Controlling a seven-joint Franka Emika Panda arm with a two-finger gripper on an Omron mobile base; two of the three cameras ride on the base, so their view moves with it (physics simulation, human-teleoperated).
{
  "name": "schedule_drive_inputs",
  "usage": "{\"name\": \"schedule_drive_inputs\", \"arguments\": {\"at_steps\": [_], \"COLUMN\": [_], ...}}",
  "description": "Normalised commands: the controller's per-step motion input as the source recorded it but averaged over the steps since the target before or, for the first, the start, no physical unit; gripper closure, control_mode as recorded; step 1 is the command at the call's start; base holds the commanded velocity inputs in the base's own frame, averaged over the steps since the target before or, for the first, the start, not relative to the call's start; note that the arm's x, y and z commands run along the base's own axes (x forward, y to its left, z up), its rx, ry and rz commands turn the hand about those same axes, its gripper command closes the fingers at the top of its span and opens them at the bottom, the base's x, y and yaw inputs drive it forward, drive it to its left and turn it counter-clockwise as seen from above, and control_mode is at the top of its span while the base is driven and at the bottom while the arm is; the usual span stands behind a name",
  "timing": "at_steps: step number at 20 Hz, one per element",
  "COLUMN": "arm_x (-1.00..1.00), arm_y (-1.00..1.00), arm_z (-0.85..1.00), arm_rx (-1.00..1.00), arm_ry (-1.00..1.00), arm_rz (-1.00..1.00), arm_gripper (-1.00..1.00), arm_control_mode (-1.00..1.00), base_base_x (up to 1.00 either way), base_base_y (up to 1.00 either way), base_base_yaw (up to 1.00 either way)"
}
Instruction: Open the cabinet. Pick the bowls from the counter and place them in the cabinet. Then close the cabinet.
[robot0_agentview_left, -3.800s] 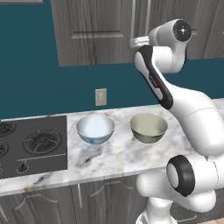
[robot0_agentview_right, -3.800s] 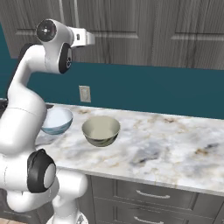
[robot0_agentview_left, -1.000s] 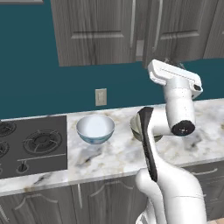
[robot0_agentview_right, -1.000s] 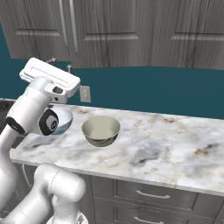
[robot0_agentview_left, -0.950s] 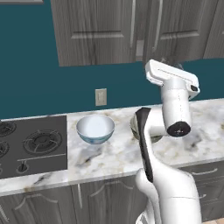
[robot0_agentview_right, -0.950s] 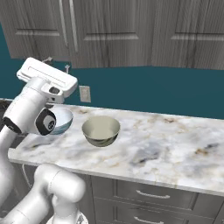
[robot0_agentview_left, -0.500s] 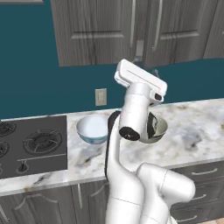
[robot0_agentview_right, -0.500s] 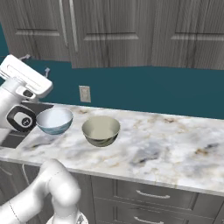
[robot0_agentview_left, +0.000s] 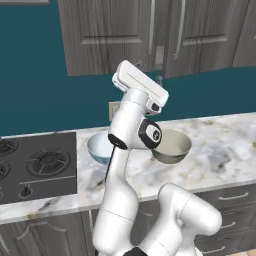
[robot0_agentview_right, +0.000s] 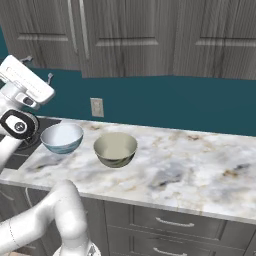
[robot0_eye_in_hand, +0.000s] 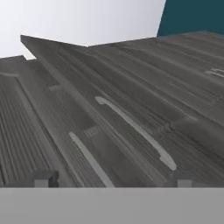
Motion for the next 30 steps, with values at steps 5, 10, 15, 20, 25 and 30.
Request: {"name": "schedule_drive_inputs", "arguments": {"at_steps": [5, 10, 15, 20, 25, 30], "arm_x": [0.37, 0.34, 0.51, 0.52, 0.27, 0.41], "arm_y": [0.15, -0.2, -0.08, -0.12, -0.43, -0.38], "arm_z": [0.0, 0.0, 0.0, 0.0, 0.0, -0.04], "arm_rx": [0.04, 0.28, 0.33, 0.1, 0.11, 0.12], "arm_ry": [0.0, -0.01, 0.0, 0.0, 0.0, 0.0], "arm_rz": [0.0, 0.02, 0.03, 0.0, 0.0, 0.0], "arm_gripper": [-1.0, -1.0, -1.0, -1.0, -1.0, -1.0], "arm_control_mode": [-1.0, -1.0, -1.0, -1.0, -1.0, -1.0], "base_base_x": [0.0, 0.0, 0.0, 0.0, 0.0, 0.0], "base_base_y": [0.0, 0.0, 0.0, 0.0, 0.0, 0.0], "base_base_yaw": [0.0, 0.0, 0.0, 0.0, 0.0, 0.0]}}
